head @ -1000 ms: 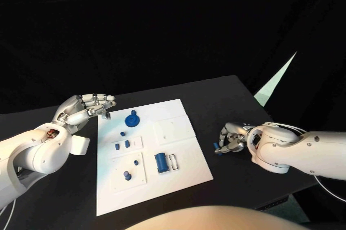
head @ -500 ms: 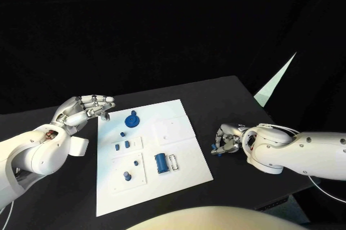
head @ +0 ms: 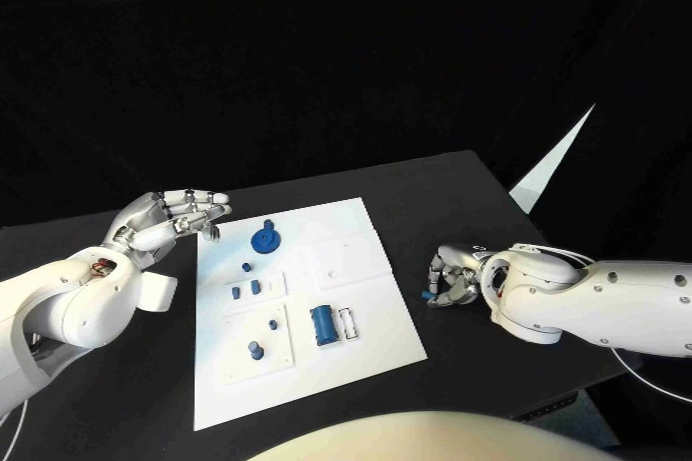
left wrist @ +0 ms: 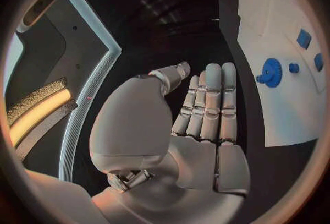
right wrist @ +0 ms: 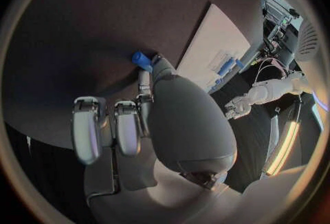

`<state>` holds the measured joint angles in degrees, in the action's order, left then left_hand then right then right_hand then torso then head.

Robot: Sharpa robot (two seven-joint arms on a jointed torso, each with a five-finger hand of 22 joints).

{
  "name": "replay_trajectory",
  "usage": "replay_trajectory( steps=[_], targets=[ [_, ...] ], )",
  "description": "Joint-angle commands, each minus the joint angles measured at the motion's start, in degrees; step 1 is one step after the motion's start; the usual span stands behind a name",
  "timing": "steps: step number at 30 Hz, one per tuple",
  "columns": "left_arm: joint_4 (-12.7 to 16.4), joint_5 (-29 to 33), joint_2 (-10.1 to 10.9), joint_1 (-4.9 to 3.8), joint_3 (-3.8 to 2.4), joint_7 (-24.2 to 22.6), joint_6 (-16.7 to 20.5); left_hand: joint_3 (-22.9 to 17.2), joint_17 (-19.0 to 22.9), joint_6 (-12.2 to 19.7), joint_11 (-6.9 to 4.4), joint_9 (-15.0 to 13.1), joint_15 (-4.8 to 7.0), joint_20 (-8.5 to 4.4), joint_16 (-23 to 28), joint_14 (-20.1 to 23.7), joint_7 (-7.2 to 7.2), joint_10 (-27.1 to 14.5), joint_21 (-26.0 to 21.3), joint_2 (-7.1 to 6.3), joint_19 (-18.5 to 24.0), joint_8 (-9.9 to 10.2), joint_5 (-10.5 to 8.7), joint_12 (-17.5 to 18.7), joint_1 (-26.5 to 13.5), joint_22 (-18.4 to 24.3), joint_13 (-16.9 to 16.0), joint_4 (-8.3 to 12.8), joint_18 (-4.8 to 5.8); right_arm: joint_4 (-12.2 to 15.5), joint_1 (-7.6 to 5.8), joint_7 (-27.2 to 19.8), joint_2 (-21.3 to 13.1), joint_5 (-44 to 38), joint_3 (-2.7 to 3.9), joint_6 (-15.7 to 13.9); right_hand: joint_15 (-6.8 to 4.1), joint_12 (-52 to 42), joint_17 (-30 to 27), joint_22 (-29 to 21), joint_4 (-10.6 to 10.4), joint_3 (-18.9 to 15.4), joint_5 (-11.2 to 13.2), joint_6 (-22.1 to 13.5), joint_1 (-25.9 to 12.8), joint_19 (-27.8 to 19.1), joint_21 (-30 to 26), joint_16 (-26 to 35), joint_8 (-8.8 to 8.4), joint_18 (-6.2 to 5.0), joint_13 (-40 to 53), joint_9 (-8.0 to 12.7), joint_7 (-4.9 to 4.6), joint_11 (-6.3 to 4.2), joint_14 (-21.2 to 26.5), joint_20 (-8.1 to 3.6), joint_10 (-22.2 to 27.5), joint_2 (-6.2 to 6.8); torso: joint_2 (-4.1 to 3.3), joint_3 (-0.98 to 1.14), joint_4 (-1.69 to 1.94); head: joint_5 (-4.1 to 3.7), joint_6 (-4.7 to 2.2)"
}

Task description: Assemble the parts on the task board

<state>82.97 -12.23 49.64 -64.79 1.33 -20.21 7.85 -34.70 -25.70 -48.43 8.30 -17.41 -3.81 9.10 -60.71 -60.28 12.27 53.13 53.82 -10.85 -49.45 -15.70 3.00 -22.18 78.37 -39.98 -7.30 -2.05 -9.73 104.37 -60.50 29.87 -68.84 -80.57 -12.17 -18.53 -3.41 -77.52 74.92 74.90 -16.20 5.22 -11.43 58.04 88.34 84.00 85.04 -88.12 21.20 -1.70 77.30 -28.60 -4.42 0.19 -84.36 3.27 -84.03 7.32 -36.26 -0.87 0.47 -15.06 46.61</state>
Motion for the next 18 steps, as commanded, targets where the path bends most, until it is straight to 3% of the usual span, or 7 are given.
replay_trajectory(
  steps=[1,5,8,11,14,18],
  targets=[
    [0.20,-0.18,-0.03,-0.01,-0.03,0.04,-1.18,-0.02,0.05,0.51,0.10,-0.06,-0.05,0.33,-0.01,0.38,0.00,-0.35,-0.34,0.07,-0.15,0.06,0.33,-0.31,0.39,0.09,-0.04,0.24,-0.87,-0.65,0.84,1.77,0.17,-1.82,-0.73,4.74,-0.04,-0.29,11.50,13.78,0.24,1.72,-0.21,0.56,3.44,4.01,0.12,-0.21,-0.48,0.70,5.78,1.87,-0.13,-0.08,-4.84,-0.41,-0.51,-2.29,0.03,-0.01,-0.04,0.13,-0.24],
    [0.22,-0.25,-0.01,-0.01,-0.03,0.14,-1.23,-0.04,0.07,0.52,0.11,-0.06,-0.05,0.33,0.02,0.43,0.01,-0.37,-0.36,0.08,-0.16,0.06,0.32,-0.32,0.45,0.10,-0.04,0.27,-0.86,-0.23,0.86,1.95,0.22,-1.61,-0.72,3.39,-0.11,-0.29,11.55,13.79,-0.22,4.18,-0.87,0.98,2.26,4.03,0.17,-0.22,-0.52,0.71,5.79,1.79,0.04,-0.20,-4.85,-0.43,-0.59,-1.66,-0.01,0.00,0.00,0.24,-0.48],
    [0.24,-0.27,0.03,-0.01,-0.03,0.15,-1.22,-0.05,0.08,0.53,0.11,-0.06,-0.05,0.33,0.04,0.46,0.02,-0.39,-0.38,0.09,-0.16,0.06,0.32,-0.33,0.48,0.11,-0.04,0.28,-0.86,0.32,0.86,1.81,0.11,-0.71,-0.71,1.65,-0.28,-0.37,11.62,13.86,-0.28,7.25,-3.22,1.07,-0.59,4.14,0.42,-0.25,-0.44,0.76,5.85,1.45,0.31,-0.39,-4.87,-0.55,-0.77,-0.82,-0.01,0.02,0.00,0.23,-0.59],
    [0.20,-0.29,0.04,-0.01,-0.03,0.16,-1.21,-0.05,0.08,0.53,0.11,-0.06,-0.05,0.33,0.04,0.46,0.02,-0.39,-0.38,0.09,-0.16,0.06,0.32,-0.33,0.48,0.11,-0.04,0.28,-0.86,1.25,0.69,1.45,-0.24,0.68,-0.69,-0.45,-0.41,-0.41,11.68,13.91,-0.23,11.06,-5.82,0.81,-4.02,4.22,0.62,-0.27,-0.16,0.80,5.88,0.81,0.46,-0.53,-4.88,-0.69,-0.96,-0.26,0.01,0.01,-0.02,-0.30,-1.12],
    [0.10,-0.31,-0.03,-0.01,-0.03,0.14,-1.20,-0.05,0.08,0.53,0.11,-0.06,-0.05,0.33,0.04,0.46,0.02,-0.39,-0.38,0.09,-0.16,0.06,0.32,-0.33,0.48,0.11,-0.04,0.28,-0.86,2.09,-0.21,1.05,-0.57,2.36,-0.67,-2.09,-0.52,-0.65,11.87,14.02,0.05,13.98,-6.87,0.72,-5.62,4.40,1.05,-0.36,0.27,0.88,6.04,0.16,0.58,-0.65,-4.93,-0.80,-1.17,0.57,0.01,-0.02,0.03,-0.71,-2.11],
    [-0.06,-0.33,-0.19,-0.01,-0.03,0.13,-1.18,-0.07,0.11,0.55,0.13,-0.07,-0.06,0.32,0.10,0.52,0.04,-0.42,-0.41,0.11,-0.17,0.06,0.32,-0.35,0.56,0.14,-0.05,0.32,-0.86,3.24,-1.85,0.70,-1.01,5.49,-0.65,-3.50,-0.60,-1.24,12.21,14.17,0.25,16.16,-7.26,0.78,-6.89,4.62,1.58,-0.52,0.73,0.99,6.39,-0.43,0.69,-0.77,-5.01,-0.88,-1.51,1.22,0.03,-0.06,0.04,-0.76,-2.41]
  ],
)
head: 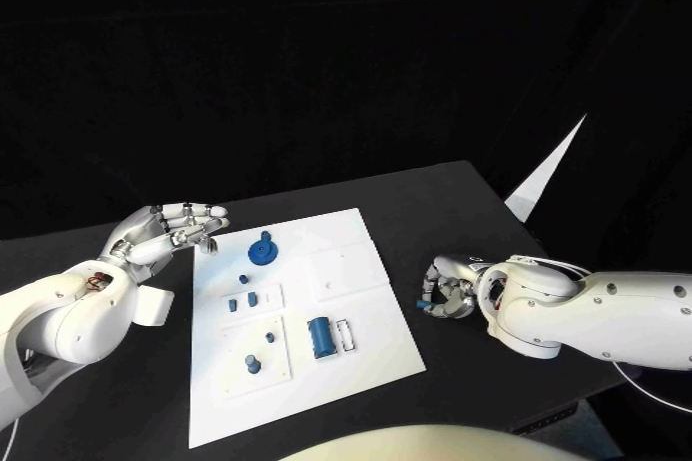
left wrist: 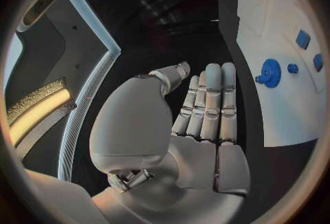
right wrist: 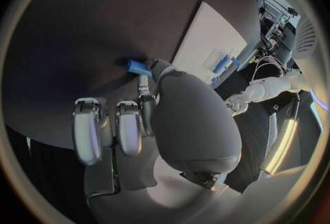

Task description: Assemble the parts on the task board

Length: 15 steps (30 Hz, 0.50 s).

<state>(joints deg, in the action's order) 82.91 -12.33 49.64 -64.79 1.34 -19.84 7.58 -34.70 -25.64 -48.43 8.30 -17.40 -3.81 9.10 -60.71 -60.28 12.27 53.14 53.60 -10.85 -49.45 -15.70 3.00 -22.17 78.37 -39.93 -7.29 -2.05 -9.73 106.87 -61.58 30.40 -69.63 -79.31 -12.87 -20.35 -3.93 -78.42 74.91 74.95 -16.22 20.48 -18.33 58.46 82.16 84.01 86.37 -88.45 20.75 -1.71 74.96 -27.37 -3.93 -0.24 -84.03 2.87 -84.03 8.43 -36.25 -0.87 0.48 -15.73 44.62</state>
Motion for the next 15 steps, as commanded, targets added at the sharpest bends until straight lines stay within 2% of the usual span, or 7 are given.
replay_trajectory(
  steps=[1,4,5,6,8,9,15],
  targets=[
    [-0.04,-0.23,-0.23,-0.01,-0.04,-0.24,-0.90,-0.07,0.05,0.55,0.13,-0.08,-0.06,0.32,0.10,0.52,0.04,-0.43,-0.19,0.11,-0.17,0.06,0.32,-0.35,0.56,0.09,-0.05,0.32,-0.86,1.06,-1.17,0.10,-0.32,4.91,0.05,-2.02,-0.08,-0.34,12.22,14.12,0.26,0.90,-0.37,0.36,-0.70,4.61,0.25,-0.19,1.17,1.00,8.73,-1.66,0.20,-0.34,-5.34,-0.48,-1.52,0.11,0.02,-0.06,0.02,-0.06,-0.44],
    [-0.13,-0.24,-0.31,-0.01,-0.04,-0.27,-0.90,-0.07,0.05,0.55,0.13,-0.08,-0.06,0.32,0.10,0.52,0.04,-0.43,-0.19,0.11,-0.17,0.06,0.32,-0.35,0.56,0.09,-0.05,0.32,-0.86,1.98,-2.20,-0.10,-0.55,6.77,0.05,-2.84,-0.12,-0.46,12.27,14.15,0.29,1.77,-0.36,0.39,-1.45,4.65,0.36,-0.21,1.39,1.02,8.81,-1.94,0.25,-0.39,-5.36,-0.52,-1.61,0.41,0.00,-0.04,-0.01,0.19,-0.31],
    [-0.16,-0.24,-0.33,-0.01,-0.04,-0.28,-0.88,-0.07,0.05,0.55,0.13,-0.08,-0.06,0.32,0.10,0.52,0.04,-0.43,-0.19,0.11,-0.17,0.06,0.32,-0.35,0.56,0.09,-0.05,0.32,-0.86,2.35,-2.53,-0.16,-0.61,7.53,0.06,-3.09,-0.13,-0.51,12.31,14.17,0.28,2.05,-0.36,0.39,-1.73,4.67,0.42,-0.24,1.45,1.03,8.85,-2.03,0.26,-0.40,-5.37,-0.53,-1.65,0.49,0.01,-0.04,0.00,0.49,0.12],
    [-0.20,-0.24,-0.35,-0.01,-0.04,-0.28,-0.87,-0.07,0.05,0.55,0.13,-0.08,-0.06,0.32,0.10,0.52,0.04,-0.43,-0.19,0.11,-0.17,0.06,0.32,-0.35,0.56,0.09,-0.05,0.32,-0.86,2.73,-2.86,-0.22,-0.65,8.31,0.06,-3.31,-0.14,-0.51,12.34,14.18,0.28,2.34,-0.36,0.39,-2.03,4.69,0.46,-0.25,1.52,1.04,8.85,-2.13,0.28,-0.41,-5.37,-0.54,-1.67,0.58,0.01,-0.03,0.00,0.65,0.17],
    [-0.24,-0.24,-0.37,-0.01,-0.04,-0.29,-0.84,-0.07,0.05,0.55,0.13,-0.08,-0.06,0.32,0.10,0.52,0.04,-0.43,-0.19,0.11,-0.17,0.06,0.32,-0.35,0.56,0.09,-0.05,0.32,-0.86,3.56,-3.48,-0.31,-0.66,9.59,0.06,-3.73,-0.15,-0.58,12.37,14.19,0.26,2.57,-0.34,0.38,-2.32,4.71,0.51,-0.27,1.57,1.05,8.90,-2.20,0.28,-0.41,-5.38,-0.55,-1.71,0.65,0.01,-0.03,0.06,0.85,0.16],
    [-0.26,-0.24,-0.37,-0.01,-0.04,-0.30,-0.82,-0.07,0.05,0.55,0.13,-0.08,-0.06,0.32,0.10,0.52,0.04,-0.43,-0.19,0.11,-0.17,0.06,0.32,-0.35,0.56,0.09,-0.05,0.32,-0.86,3.99,-3.74,-0.36,-0.64,10.10,0.06,-3.97,-0.16,-0.56,12.40,14.20,0.26,2.73,-0.34,0.38,-2.52,4.72,0.52,-0.28,1.61,1.06,8.89,-2.26,0.29,-0.42,-5.39,-0.56,-1.71,0.71,0.00,-0.01,0.05,1.23,-0.04],
    [-0.31,-0.24,-0.38,-0.01,-0.04,-0.32,-0.77,-0.08,0.10,0.56,0.14,-0.10,-0.07,0.32,0.17,0.61,0.05,-0.46,-0.24,0.13,-0.18,0.05,0.31,-0.39,0.67,0.12,-0.06,0.38,-0.86,6.04,-4.51,-0.53,0.01,12.81,0.06,-5.03,-0.17,-0.70,12.46,14.23,0.23,3.08,-0.28,0.39,-3.05,4.77,0.66,-0.31,1.70,1.08,8.98,-2.40,0.30,-0.43,-5.40,-0.57,-1.79,0.84,0.04,-0.08,-0.02,2.29,0.63]
  ],
)
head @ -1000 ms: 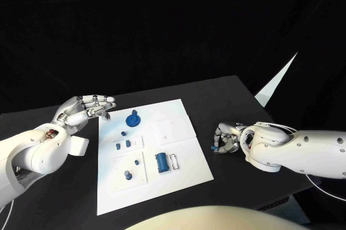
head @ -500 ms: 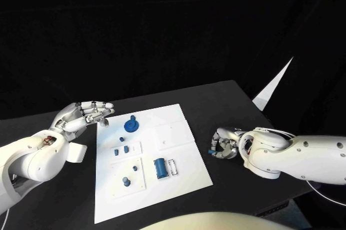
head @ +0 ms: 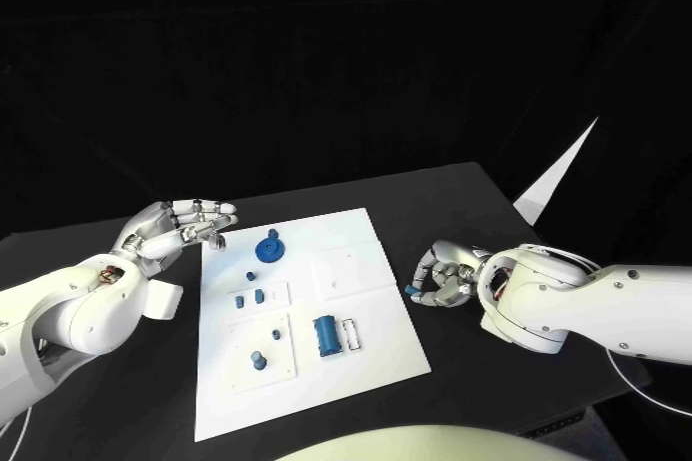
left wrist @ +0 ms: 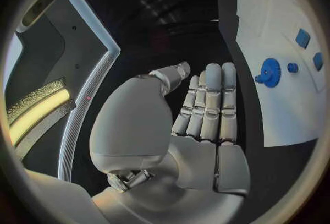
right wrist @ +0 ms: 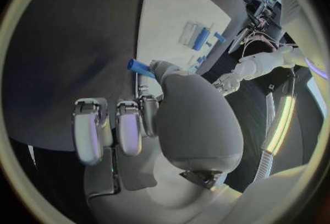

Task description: Assemble the parts on the task board

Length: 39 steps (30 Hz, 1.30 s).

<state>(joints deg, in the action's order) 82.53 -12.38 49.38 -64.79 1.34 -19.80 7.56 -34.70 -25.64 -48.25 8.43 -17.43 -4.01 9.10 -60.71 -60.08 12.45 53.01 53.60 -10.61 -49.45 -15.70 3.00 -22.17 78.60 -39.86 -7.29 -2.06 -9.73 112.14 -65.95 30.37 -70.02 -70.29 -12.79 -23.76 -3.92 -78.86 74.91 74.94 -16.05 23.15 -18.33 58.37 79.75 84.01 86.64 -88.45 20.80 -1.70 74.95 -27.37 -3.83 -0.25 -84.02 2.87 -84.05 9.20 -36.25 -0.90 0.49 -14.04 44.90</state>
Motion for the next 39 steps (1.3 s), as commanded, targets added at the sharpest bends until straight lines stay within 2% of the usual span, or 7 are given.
replay_trajectory(
  steps=[1,9,12,21,26,36,39],
  targets=[
    [0.07,-0.19,-0.12,-0.02,-0.04,-0.36,-0.74,-0.08,0.10,0.38,0.01,-0.07,0.13,0.32,0.17,0.40,-0.13,-0.32,-0.24,-0.10,-0.18,0.05,0.31,-0.40,0.44,0.05,-0.06,0.38,-0.85,0.96,-0.18,-0.51,0.62,4.08,-0.01,-1.68,-0.17,-0.23,12.41,14.22,0.05,0.50,-0.26,0.47,-0.81,4.74,0.31,-0.28,1.67,1.06,8.98,-2.43,0.21,-0.42,-5.39,-0.58,-1.76,0.12,0.05,-0.08,-0.05,0.88,0.45],
    [0.09,-0.19,-0.21,-0.02,-0.04,-0.39,-0.78,-0.08,0.10,0.38,0.01,-0.07,0.13,0.32,0.17,0.40,-0.13,-0.32,-0.24,-0.10,-0.18,0.05,0.31,-0.40,0.44,0.05,-0.06,0.38,-0.85,0.93,0.74,-0.69,4.50,6.58,-0.03,-1.81,-0.17,-0.08,12.39,14.19,-0.05,1.11,0.17,0.45,-2.45,4.70,0.21,-0.27,1.84,1.04,8.92,-2.74,0.22,-0.41,-5.39,-0.59,-1.76,0.70,0.03,-0.09,-0.03,4.17,1.33],
    [0.10,-0.19,-0.20,-0.02,-0.04,-0.38,-0.78,-0.08,0.10,0.38,0.01,-0.07,0.13,0.32,0.17,0.40,-0.13,-0.32,-0.24,-0.10,-0.18,0.05,0.31,-0.40,0.44,0.05,-0.06,0.38,-0.85,0.58,1.30,-0.73,5.73,6.88,-0.03,-1.98,-0.18,-0.13,12.40,14.18,-0.06,1.17,0.18,0.53,-2.65,4.68,0.17,-0.28,1.90,1.03,8.95,-2.79,0.25,-0.42,-5.39,-0.59,-1.78,0.76,-0.02,-0.03,0.01,4.82,1.36],
    [0.20,-0.19,-0.19,-0.02,-0.04,-0.31,-0.90,-0.08,0.10,0.38,0.01,-0.07,0.13,0.32,0.17,0.40,-0.13,-0.32,-0.24,-0.10,-0.18,0.05,0.31,-0.40,0.44,0.05,-0.06,0.38,-0.85,-1.20,3.31,-0.92,10.10,7.08,-0.02,-1.89,-0.29,-0.39,12.51,14.27,-0.40,1.89,1.14,1.04,-6.51,4.82,0.51,-0.33,2.44,1.10,9.16,-3.38,0.43,-0.57,-5.42,-0.68,-2.02,0.54,-0.06,0.00,-0.04,8.80,2.30],
    [0.21,-0.19,-0.14,-0.02,-0.04,-0.28,-0.94,-0.08,0.10,0.38,0.01,-0.07,0.13,0.32,0.17,0.40,-0.13,-0.32,-0.24,-0.10,-0.18,0.05,0.31,-0.40,0.44,0.05,-0.06,0.38,-0.85,-1.99,4.07,-0.83,11.64,6.43,-0.02,-1.44,-0.40,-0.45,12.59,14.29,-0.39,2.07,1.81,1.42,-8.59,4.84,0.57,-0.37,2.83,1.11,9.22,-3.71,0.61,-0.71,-5.43,-0.76,-2.12,0.48,-0.03,0.01,-0.15,9.75,2.44],
    [0.22,-0.19,-0.07,-0.02,-0.04,-0.18,-1.13,-0.08,0.10,0.38,0.01,-0.07,0.13,0.32,0.17,0.40,-0.13,-0.32,-0.24,-0.10,-0.18,0.05,0.31,-0.40,0.44,0.05,-0.06,0.38,-0.85,-3.18,4.77,-0.53,14.07,4.46,0.01,-1.31,-0.52,-0.44,12.64,14.29,-0.44,2.01,2.50,1.88,-11.23,4.85,0.60,-0.39,3.42,1.12,9.26,-4.16,0.80,-0.86,-5.44,-0.87,-2.18,0.49,-0.07,0.02,-0.10,10.29,2.66],
    [0.24,-0.19,-0.06,-0.02,-0.04,-0.16,-1.18,-0.08,0.10,0.38,0.01,-0.07,0.13,0.32,0.17,0.40,-0.13,-0.32,-0.24,-0.10,-0.18,0.05,0.31,-0.40,0.44,0.05,-0.06,0.38,-0.85,-3.29,4.80,-0.51,14.52,4.30,0.01,-1.16,-0.60,-0.43,12.63,14.31,-0.29,1.60,0.81,1.88,-12.34,4.87,0.65,-0.38,3.67,1.13,9.29,-4.40,0.88,-0.93,-5.44,-0.96,-2.21,0.78,-0.07,-0.02,-0.06,10.26,2.85]
  ],
)
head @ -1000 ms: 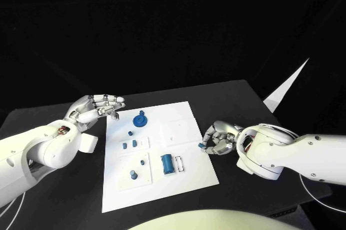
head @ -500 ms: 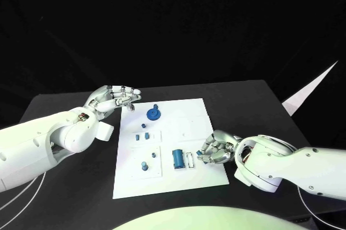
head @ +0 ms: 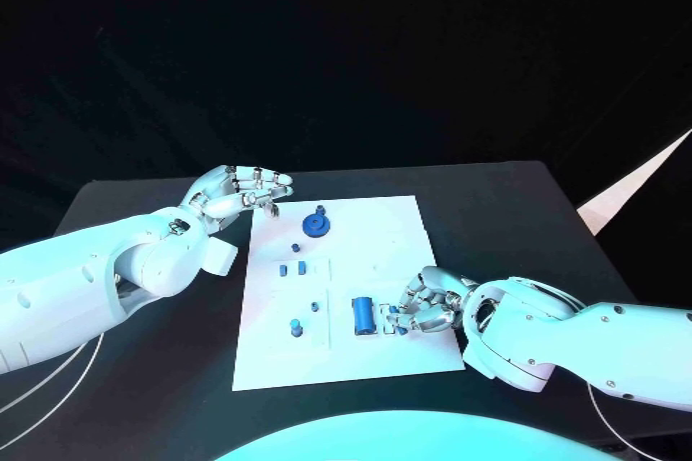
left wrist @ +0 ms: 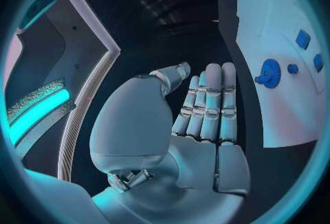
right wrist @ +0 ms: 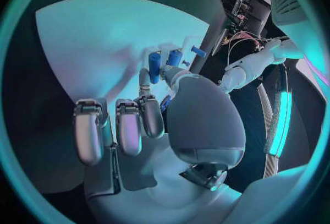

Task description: Assemble the parts on the task board

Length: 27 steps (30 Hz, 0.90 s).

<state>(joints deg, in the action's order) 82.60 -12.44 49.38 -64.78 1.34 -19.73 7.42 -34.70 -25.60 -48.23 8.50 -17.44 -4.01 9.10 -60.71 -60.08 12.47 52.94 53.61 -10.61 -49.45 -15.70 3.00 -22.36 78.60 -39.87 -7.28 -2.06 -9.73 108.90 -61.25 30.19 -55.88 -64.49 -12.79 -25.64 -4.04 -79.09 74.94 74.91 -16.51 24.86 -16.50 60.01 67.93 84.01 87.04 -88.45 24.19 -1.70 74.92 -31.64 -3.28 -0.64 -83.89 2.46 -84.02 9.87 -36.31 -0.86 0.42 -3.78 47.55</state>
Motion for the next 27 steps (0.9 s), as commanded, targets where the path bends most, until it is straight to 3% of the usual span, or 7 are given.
replay_trajectory(
  steps=[1,6,11,27],
  targets=[
    [0.18,-0.13,-0.06,-0.02,-0.04,-0.22,-1.06,-0.08,0.06,0.36,-0.06,-0.06,0.13,0.32,0.17,0.41,-0.15,-0.25,-0.25,-0.10,-0.18,0.05,0.31,-0.20,0.44,0.06,-0.06,0.38,-0.86,-0.12,0.11,-0.33,0.61,-1.54,0.01,0.76,-0.48,-0.21,12.61,14.33,0.17,-0.11,-1.05,0.25,-0.53,4.87,0.24,-0.39,0.28,1.13,9.33,-0.15,0.33,-0.54,-5.58,-0.55,-2.26,0.11,-0.01,-0.07,0.02,0.00,0.23],
    [0.21,-0.13,-0.02,-0.02,-0.04,-0.14,-1.15,-0.08,0.06,0.36,-0.06,-0.06,0.13,0.32,0.17,0.41,-0.15,-0.25,-0.25,-0.10,-0.18,0.05,0.31,-0.20,0.44,0.06,-0.06,0.38,-0.86,-0.26,0.20,-0.35,1.33,-1.76,0.01,0.74,-0.48,-0.14,12.54,14.30,0.18,-0.13,-1.07,0.24,-0.56,4.82,0.13,-0.36,0.29,1.10,9.29,-0.16,0.34,-0.54,-5.56,-0.55,-2.23,0.12,0.02,-0.06,0.07,0.22,0.19],
    [0.27,-0.14,0.08,-0.02,-0.04,-0.08,-1.13,-0.04,0.15,0.37,-0.03,-0.11,0.10,0.33,0.27,0.48,-0.12,-0.34,-0.36,-0.05,-0.23,0.01,0.30,-0.31,0.53,0.14,-0.07,0.40,-0.84,-0.50,0.23,-0.23,1.71,-2.05,0.01,0.93,-0.48,-0.14,12.54,14.30,0.18,-0.13,-1.07,0.24,-0.56,4.82,0.13,-0.36,0.29,1.10,9.29,-0.16,0.34,-0.54,-5.56,-0.55,-2.23,0.12,0.00,-0.09,0.08,0.43,-0.55],
    [0.56,-0.19,0.46,-0.04,-0.04,0.08,-1.15,-0.04,0.15,0.37,-0.03,-0.11,0.10,0.33,0.27,0.48,-0.12,-0.34,-0.36,-0.05,-0.23,0.01,0.30,-0.31,0.53,0.14,-0.07,0.40,-0.84,-2.20,0.25,0.96,2.58,-4.17,0.02,1.74,-0.50,-0.13,12.48,14.29,0.26,-0.28,-0.89,0.17,-0.72,4.80,0.07,-0.33,0.32,1.09,9.29,-0.21,0.33,-0.55,-5.55,-0.56,-2.23,0.26,-0.02,-0.04,0.03,0.53,-0.06]
  ],
)
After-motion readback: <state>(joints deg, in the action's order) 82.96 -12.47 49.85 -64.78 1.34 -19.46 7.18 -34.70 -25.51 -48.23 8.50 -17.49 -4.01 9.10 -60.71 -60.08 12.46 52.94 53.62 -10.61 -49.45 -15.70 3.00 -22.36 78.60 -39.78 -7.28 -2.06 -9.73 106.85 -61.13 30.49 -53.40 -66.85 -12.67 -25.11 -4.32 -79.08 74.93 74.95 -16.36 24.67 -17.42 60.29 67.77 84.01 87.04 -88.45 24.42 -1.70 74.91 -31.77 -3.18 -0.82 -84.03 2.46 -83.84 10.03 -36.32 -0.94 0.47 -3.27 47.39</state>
